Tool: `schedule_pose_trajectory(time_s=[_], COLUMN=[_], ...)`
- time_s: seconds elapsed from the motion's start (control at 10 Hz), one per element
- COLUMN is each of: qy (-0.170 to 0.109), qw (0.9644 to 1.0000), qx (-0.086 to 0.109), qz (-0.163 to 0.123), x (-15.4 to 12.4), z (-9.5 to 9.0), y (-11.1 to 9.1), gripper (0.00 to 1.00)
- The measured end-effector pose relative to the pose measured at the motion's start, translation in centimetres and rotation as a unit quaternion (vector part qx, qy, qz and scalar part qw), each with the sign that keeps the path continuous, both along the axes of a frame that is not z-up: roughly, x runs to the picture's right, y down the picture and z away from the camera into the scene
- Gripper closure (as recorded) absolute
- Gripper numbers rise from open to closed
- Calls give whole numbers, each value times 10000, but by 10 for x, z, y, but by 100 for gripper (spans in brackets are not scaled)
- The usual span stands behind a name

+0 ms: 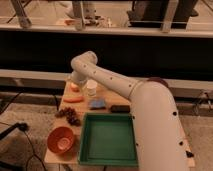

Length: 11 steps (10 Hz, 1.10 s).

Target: Place apple in red bowl

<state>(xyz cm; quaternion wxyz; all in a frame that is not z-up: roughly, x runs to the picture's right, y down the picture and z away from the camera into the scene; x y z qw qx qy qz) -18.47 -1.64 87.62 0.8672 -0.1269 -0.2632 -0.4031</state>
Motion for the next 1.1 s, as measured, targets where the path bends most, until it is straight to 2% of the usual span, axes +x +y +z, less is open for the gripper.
schedule_pose_trajectory(time_s=[0.7, 1.1], qy=[28, -26], qw=[10000, 10000], qx=[-2, -72], qz=[6, -26], x=[-28, -44], z=[24, 40], y=[5, 8], gripper=[20, 20])
